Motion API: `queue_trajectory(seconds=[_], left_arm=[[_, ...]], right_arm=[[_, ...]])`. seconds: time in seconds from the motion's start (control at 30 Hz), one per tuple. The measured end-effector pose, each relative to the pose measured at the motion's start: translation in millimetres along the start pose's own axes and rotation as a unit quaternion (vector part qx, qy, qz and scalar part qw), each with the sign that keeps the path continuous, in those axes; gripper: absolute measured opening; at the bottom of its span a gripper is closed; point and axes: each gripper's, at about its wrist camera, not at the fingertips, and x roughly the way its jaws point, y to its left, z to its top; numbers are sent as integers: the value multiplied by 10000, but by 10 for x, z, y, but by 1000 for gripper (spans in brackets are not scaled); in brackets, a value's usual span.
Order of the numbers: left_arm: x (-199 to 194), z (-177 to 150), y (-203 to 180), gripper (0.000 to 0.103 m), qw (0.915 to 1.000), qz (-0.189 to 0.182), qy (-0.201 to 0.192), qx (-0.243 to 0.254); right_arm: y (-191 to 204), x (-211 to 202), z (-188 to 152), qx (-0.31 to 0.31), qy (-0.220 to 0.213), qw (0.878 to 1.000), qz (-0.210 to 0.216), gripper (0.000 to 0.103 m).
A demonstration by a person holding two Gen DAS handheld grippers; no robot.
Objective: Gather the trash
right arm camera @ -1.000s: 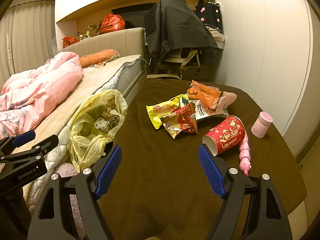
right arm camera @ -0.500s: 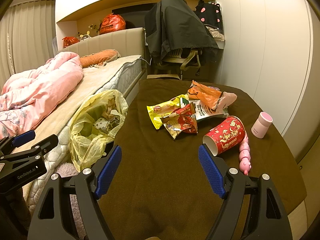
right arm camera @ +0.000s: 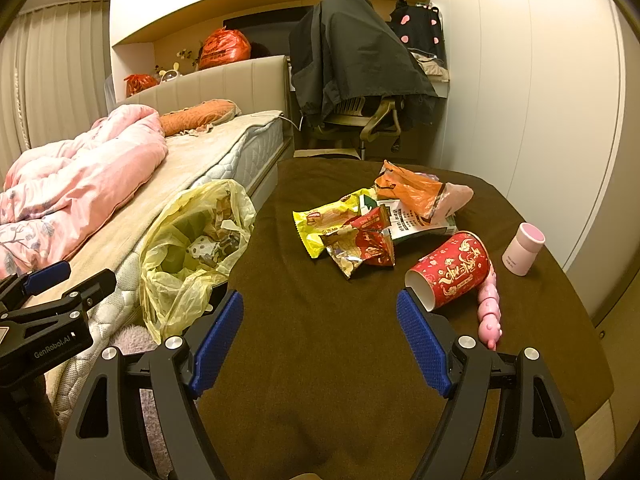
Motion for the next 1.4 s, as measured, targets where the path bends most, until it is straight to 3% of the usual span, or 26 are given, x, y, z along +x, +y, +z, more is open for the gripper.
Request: queue_trajectory(seconds=[0.6, 0.83, 1.17, 1.4], left_arm=[[-25, 61, -86, 75, 9999, -86, -32, 72], [193, 255, -280, 75, 9977, -650, -148, 87], [687, 468, -788, 75, 9882, -1484, -81, 370], [977, 497, -1076, 77, 9838, -1715, 89, 509]], right_arm=[[-111, -18, 66, 61, -58, 9999, -112, 75], [-523, 45, 134, 206, -183, 9982, -529, 75], [-1234, 359, 45, 472, 112, 9947, -910, 75], [-1475, 605, 39, 526, 378, 9967, -491, 75]])
